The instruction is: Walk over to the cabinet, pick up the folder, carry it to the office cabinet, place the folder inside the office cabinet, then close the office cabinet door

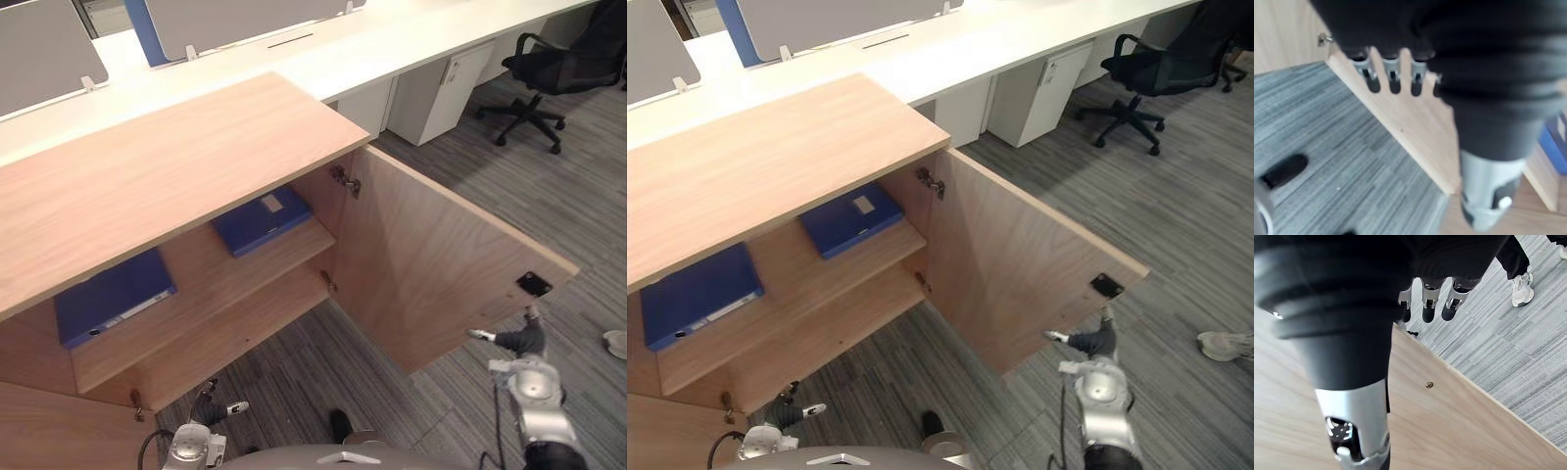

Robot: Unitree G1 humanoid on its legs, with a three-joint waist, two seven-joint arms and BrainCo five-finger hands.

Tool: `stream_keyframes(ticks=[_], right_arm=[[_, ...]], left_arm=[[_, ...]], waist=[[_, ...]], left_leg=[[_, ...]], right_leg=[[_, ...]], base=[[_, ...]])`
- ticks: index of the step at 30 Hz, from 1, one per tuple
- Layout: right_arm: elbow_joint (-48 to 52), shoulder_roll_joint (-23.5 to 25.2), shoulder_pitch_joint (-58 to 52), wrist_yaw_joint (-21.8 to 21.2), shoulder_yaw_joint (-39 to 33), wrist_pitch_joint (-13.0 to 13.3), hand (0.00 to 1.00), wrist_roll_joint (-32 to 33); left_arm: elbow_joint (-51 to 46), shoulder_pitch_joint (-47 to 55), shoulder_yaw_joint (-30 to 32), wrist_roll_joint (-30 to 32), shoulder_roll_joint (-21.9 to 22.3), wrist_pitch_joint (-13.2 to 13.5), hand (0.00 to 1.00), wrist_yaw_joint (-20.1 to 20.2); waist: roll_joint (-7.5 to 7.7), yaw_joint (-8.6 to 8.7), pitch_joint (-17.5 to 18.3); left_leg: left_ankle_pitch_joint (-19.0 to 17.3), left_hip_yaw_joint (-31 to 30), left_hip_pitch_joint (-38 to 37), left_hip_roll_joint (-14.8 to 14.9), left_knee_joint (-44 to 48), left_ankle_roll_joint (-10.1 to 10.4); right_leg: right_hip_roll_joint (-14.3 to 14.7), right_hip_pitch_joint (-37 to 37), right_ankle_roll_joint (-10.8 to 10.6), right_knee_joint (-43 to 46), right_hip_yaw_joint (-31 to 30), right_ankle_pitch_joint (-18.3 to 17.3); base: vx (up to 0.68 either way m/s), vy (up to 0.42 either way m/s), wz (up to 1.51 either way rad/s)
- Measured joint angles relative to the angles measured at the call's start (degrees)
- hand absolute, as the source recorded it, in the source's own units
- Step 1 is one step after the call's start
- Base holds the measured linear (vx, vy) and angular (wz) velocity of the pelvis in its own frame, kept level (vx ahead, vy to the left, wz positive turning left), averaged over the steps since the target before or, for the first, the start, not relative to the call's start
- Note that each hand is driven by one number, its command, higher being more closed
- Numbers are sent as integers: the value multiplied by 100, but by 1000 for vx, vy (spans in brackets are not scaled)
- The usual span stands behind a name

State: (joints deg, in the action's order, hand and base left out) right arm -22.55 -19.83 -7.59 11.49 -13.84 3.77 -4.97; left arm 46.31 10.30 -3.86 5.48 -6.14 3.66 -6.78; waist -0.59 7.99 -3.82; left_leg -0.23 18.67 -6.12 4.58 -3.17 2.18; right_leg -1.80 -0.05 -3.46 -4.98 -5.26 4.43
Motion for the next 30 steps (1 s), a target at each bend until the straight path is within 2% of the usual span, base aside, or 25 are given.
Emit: stream_keyframes(ticks=[3,10,13,17,23,30], right_arm=[[166,419,-429,-1,401,26,0,-11],[145,837,-976,-229,1542,43,0,-265],[141,884,-1082,-524,2152,72,0,-578],[144,1061,-1054,-777,2704,277,0,-910],[-67,1063,-814,-763,2687,455,0,-1353],[-1055,1005,-567,-571,2241,325,0,-1802]], left_arm=[[42,-18,0,40,29,-18,0,-4],[42,-67,1,101,60,-20,0,-40],[43,-77,-4,160,62,-20,0,-55],[50,-47,-23,168,76,-20,0,-62],[113,-46,-96,260,91,-13,0,-73],[199,-56,-94,258,96,-3,0,-69]], waist=[[93,-3,40],[88,-79,43],[82,-225,40],[60,-341,53],[62,-467,64],[107,-569,52]], left_leg=[[7,2,-4,36,-1,57],[20,3,-5,67,6,79],[24,-7,-2,62,7,79],[43,-34,-2,17,6,51],[53,-168,-7,-54,5,36],[77,-267,2,-157,-19,-5]], right_leg=[[9,-5,29,-1,126,25],[21,-8,37,-1,120,73],[17,-7,-3,-1,122,115],[-9,2,20,2,134,151],[-86,73,-23,6,260,140],[-189,97,-113,37,315,97]], base=[[-47,-30,-5],[-5,-2,0],[0,0,0],[-6,10,2],[-17,21,11],[-18,21,7]])
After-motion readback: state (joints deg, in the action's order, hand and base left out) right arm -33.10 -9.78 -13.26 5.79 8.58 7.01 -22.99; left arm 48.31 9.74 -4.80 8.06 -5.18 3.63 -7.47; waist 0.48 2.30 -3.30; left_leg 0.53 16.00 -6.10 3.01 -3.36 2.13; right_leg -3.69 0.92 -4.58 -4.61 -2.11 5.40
